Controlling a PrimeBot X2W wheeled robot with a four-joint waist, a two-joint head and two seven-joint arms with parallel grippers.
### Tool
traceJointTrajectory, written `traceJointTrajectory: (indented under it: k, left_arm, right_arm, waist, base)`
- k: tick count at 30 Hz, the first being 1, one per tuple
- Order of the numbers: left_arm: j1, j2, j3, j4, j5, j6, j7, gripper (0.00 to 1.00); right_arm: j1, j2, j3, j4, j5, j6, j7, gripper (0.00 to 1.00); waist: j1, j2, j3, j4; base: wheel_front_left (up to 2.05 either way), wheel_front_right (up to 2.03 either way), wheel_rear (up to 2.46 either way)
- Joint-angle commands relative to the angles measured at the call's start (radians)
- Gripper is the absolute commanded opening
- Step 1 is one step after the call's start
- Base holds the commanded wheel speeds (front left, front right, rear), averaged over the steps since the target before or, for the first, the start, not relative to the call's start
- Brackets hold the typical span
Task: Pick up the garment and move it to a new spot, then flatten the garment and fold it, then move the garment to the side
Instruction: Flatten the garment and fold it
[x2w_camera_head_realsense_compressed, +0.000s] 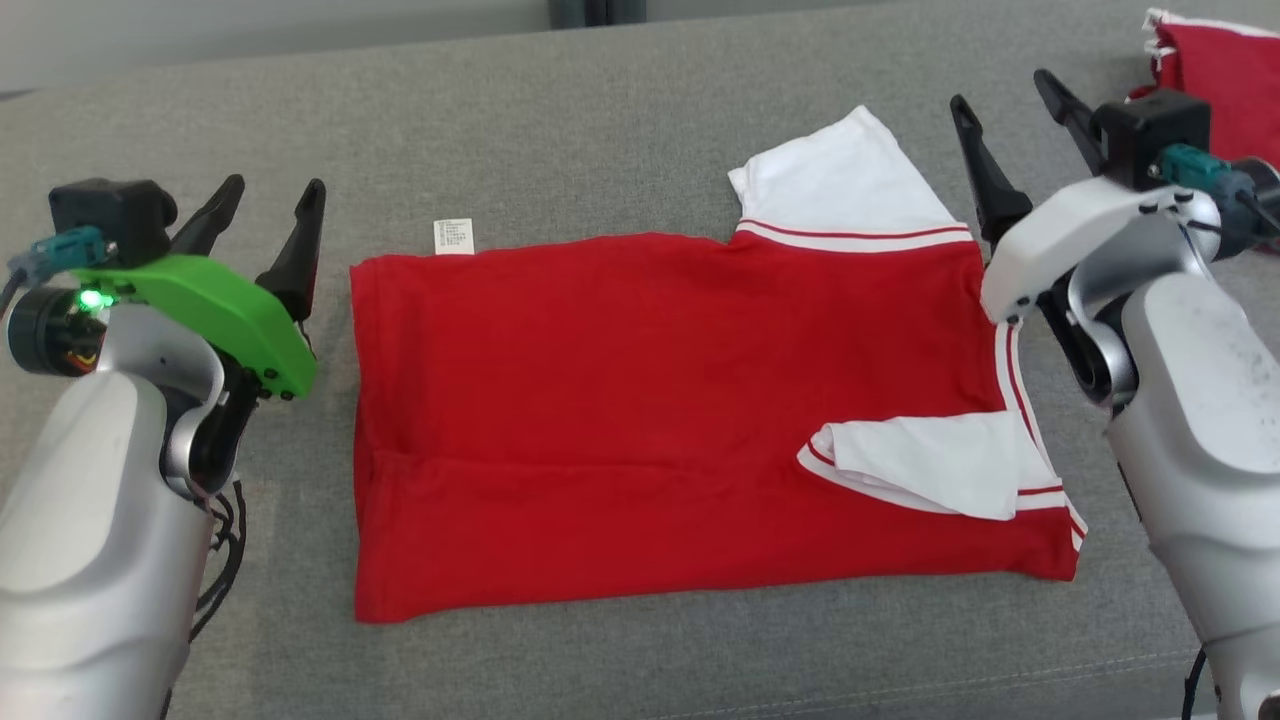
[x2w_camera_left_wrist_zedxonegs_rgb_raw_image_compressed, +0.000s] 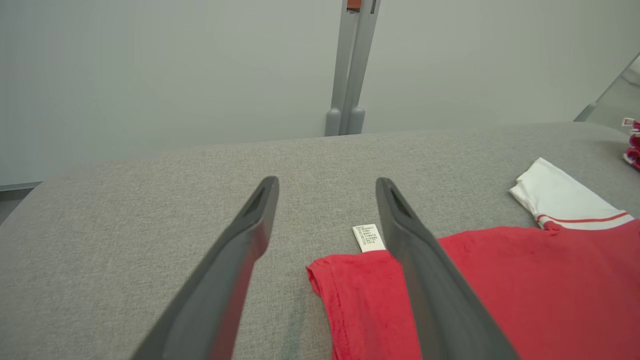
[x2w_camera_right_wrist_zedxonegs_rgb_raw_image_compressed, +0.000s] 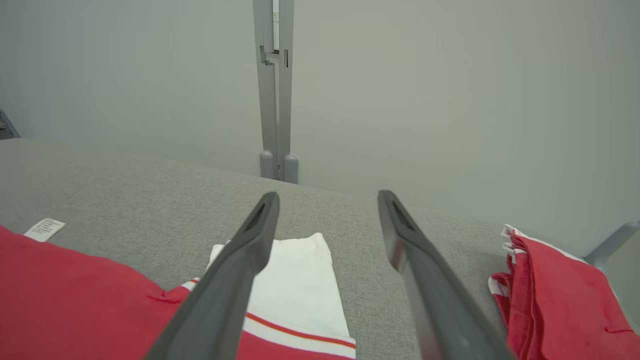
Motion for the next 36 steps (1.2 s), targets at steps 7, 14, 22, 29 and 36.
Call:
traceJointTrajectory:
  k: [7, 14, 22, 29, 36]
  left_arm:
    - [-0.165, 0.064, -0.141, 0.105, -0.138, -0.003, 0.11, 1.0]
    - [-0.224, 0.083, -0.239, 0.182, -0.23, -0.003, 0.173, 1.0]
    - [-0.241, 0.077, -0.309, 0.225, -0.321, -0.003, 0.203, 1.0]
    - [-0.265, 0.064, -0.381, 0.229, -0.361, -0.003, 0.199, 0.0]
    - [-0.309, 0.063, -0.436, 0.189, -0.358, -0.003, 0.126, 0.0]
  right_arm:
    - [-0.238, -0.007, 0.1, 0.238, 0.046, 0.0, 0.044, 1.0]
    - [-0.369, 0.021, 0.179, 0.413, 0.085, 0.0, -0.007, 1.0]
    - [-0.448, 0.044, 0.26, 0.562, 0.125, 0.0, -0.04, 1.0]
    - [-0.506, 0.039, 0.314, 0.651, 0.161, 0.0, -0.039, 1.0]
    - [-0.548, 0.015, 0.351, 0.716, 0.2, 0.0, -0.011, 1.0]
  waist:
    - [0.0, 0.0, 0.162, -0.023]
    - [0.0, 0.0, 0.19, -0.022]
    - [0.0, 0.0, 0.21, -0.022]
    - [0.0, 0.0, 0.233, 0.0]
    - [0.0, 0.0, 0.245, 0.05]
  base:
    - [0.0, 0.0, 0.0]
    - [0.0, 0.0, 0.0]
    - [0.0, 0.0, 0.0]
    - [0.0, 0.0, 0.0]
    - [0.0, 0.0, 0.0]
